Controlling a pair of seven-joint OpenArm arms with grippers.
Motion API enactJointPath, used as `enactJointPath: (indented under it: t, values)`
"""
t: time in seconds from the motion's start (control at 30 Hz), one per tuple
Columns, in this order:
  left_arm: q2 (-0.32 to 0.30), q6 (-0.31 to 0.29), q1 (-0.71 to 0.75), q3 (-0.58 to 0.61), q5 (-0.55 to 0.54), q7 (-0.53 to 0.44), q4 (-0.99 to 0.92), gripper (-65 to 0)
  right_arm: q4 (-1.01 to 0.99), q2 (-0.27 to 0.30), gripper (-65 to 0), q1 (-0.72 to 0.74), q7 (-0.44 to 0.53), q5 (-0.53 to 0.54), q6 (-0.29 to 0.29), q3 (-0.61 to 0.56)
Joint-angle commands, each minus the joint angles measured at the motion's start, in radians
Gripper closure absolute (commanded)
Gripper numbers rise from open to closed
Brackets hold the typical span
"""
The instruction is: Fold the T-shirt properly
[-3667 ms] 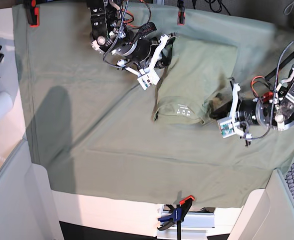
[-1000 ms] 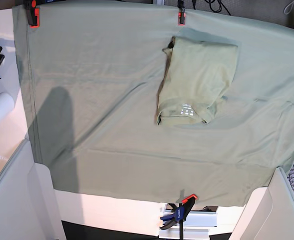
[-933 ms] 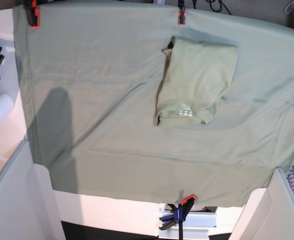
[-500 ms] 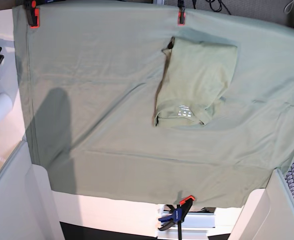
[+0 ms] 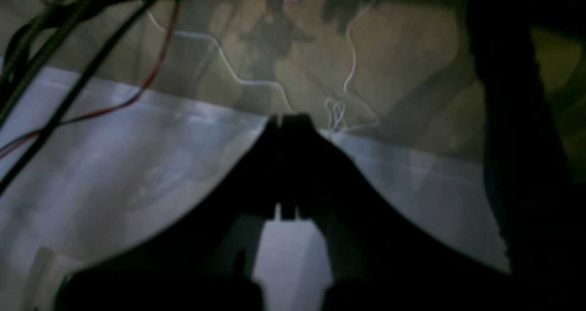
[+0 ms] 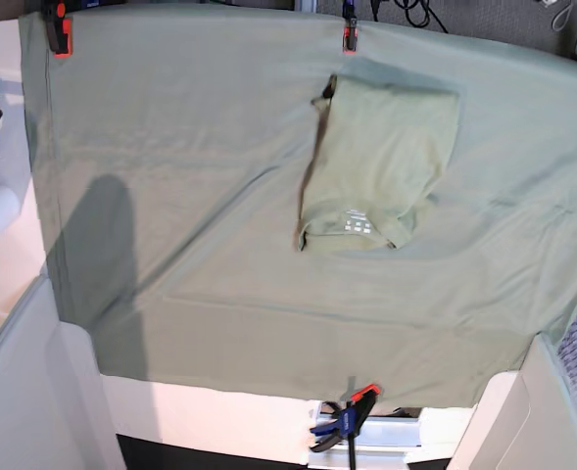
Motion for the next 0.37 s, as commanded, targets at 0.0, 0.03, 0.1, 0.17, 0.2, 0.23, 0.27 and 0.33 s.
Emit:
enactJointPath:
  t: [0.0,0.03,0.1,0.17,0.2,0.23,0.27,0.33]
  values:
    - [-0.009,-0.003,-0.006,0.040,-0.011,0.016,-0.001,0.0,-0.016,0.002,0.0,0.009,-0.023,0.002,-0.001,0.003]
    - [-0.005,-0.003,-0.020,0.084,-0.021,0.019,-0.001,0.0,-0.032,0.002,0.0,0.021,-0.029,0.001,-0.001,0.003]
    - [0.004,-0.003,-0.036,0.158,-0.028,0.023,-0.001,0.0,-0.048,0.002,0.0,0.034,-0.042,-0.001,-0.002,0.003]
    - [0.019,0.002,-0.041,0.205,-0.028,0.027,-0.001,0.0,-0.051,0.002,0.0,0.035,-0.051,-0.001,-0.001,0.003]
    - [0.028,0.021,-0.041,0.218,-0.027,0.031,-0.001,0.0,-0.051,0.002,0.0,0.035,-0.051,-0.001,-0.001,0.003]
    - [0.036,0.040,-0.041,0.226,-0.026,0.031,-0.001,0.0,-0.051,0.002,0.0,0.036,-0.050,-0.001,-0.002,0.003]
    - [0.045,0.048,-0.041,0.229,-0.027,0.031,-0.001,0.0,-0.051,0.002,0.0,0.039,-0.047,-0.001,-0.002,0.003]
    - [0.064,0.049,-0.041,0.228,-0.027,0.031,-0.001,0.0,-0.050,0.002,0.0,0.042,-0.033,0.000,-0.002,0.003]
